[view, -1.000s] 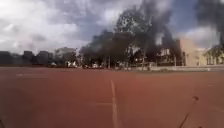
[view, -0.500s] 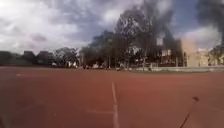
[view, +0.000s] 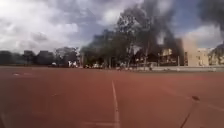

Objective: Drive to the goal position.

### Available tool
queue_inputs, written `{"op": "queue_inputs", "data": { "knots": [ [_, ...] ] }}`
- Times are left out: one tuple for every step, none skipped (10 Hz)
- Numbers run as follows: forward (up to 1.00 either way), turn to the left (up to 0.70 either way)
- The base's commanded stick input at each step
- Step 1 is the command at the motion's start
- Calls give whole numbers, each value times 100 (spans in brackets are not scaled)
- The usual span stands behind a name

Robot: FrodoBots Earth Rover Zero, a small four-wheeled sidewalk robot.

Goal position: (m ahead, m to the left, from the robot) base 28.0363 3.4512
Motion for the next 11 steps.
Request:
{"op": "queue_inputs", "data": {
  "knots": [
    [70, 0],
    [70, 0],
    [70, 0],
    [70, 0],
    [70, 0],
    [70, 0],
    [70, 0],
    [70, 0],
    [70, 0],
    [70, 0],
    [70, 0]
  ]
}}
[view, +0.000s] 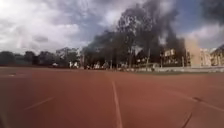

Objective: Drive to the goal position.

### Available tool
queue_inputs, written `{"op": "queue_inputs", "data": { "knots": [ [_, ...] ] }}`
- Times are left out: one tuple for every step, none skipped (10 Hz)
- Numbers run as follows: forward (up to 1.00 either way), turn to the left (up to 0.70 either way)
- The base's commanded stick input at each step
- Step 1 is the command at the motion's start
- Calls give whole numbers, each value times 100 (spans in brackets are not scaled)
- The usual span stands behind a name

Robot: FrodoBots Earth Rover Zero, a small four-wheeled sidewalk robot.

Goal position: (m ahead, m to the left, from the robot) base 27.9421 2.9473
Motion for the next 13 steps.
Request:
{"op": "queue_inputs", "data": {
  "knots": [
    [70, 0],
    [70, 0],
    [70, 0],
    [70, 0],
    [70, 0],
    [70, 0],
    [70, 0],
    [70, 0],
    [70, 0],
    [70, 0],
    [70, 0],
    [70, 0],
    [70, 0]
  ]
}}
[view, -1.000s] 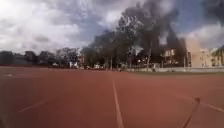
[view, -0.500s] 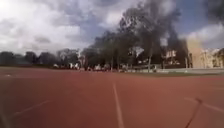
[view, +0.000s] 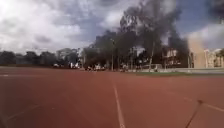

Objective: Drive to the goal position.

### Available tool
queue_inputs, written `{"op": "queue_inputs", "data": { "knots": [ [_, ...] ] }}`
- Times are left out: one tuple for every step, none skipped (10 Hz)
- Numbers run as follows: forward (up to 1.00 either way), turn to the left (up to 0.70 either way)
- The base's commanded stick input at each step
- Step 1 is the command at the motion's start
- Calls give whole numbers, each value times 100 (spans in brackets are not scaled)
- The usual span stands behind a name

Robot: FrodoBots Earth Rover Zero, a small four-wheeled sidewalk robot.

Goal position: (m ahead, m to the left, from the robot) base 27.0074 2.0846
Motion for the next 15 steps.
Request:
{"op": "queue_inputs", "data": {
  "knots": [
    [70, 0],
    [70, 0],
    [70, 0],
    [70, 0],
    [70, 0],
    [70, 0],
    [70, 0],
    [70, 0],
    [70, 0],
    [70, 0],
    [70, 0],
    [70, 0],
    [70, 0],
    [70, 0],
    [70, 0]
  ]
}}
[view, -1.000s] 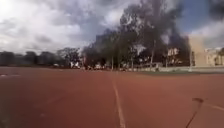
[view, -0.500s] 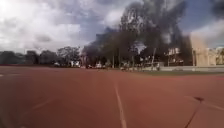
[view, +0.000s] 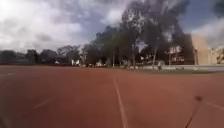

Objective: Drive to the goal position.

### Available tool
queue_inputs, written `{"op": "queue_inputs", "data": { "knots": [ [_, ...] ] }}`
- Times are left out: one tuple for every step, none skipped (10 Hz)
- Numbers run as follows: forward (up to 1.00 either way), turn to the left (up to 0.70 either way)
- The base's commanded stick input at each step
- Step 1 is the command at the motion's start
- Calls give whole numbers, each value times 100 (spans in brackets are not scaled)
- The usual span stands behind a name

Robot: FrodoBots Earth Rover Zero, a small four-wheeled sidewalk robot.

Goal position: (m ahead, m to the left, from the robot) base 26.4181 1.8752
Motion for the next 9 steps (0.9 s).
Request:
{"op": "queue_inputs", "data": {
  "knots": [
    [70, 0],
    [70, 0],
    [70, 0],
    [70, 0],
    [70, 0],
    [70, 0],
    [70, 0],
    [70, 0],
    [70, 0]
  ]
}}
